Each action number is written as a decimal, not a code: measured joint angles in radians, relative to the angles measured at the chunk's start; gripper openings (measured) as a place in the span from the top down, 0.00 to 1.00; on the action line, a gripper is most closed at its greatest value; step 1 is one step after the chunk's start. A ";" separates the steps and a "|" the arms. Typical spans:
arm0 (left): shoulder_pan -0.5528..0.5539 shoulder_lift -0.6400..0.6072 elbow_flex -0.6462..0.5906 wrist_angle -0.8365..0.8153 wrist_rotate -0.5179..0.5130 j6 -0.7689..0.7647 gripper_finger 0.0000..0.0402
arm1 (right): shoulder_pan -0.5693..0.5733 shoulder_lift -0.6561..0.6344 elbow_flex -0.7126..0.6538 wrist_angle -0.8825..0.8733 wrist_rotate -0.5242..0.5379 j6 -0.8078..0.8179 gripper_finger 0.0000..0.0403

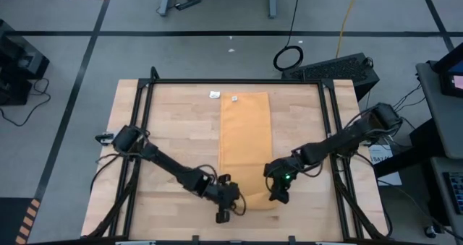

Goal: Roll towel into tight, uniform cylinder
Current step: Roll the orange towel

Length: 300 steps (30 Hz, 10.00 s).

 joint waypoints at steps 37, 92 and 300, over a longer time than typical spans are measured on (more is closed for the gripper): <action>0.245 0.000 0.001 -0.159 0.489 -0.244 0.96 | 0.215 0.182 0.018 0.216 0.553 -0.204 0.07; -0.140 -0.192 0.001 -0.277 -0.219 0.121 0.05 | 0.150 0.316 0.117 0.163 0.305 -0.091 0.99; -0.362 -0.107 -0.004 -0.333 -0.516 -0.038 0.10 | 0.017 0.406 0.365 -0.035 0.017 -0.137 0.98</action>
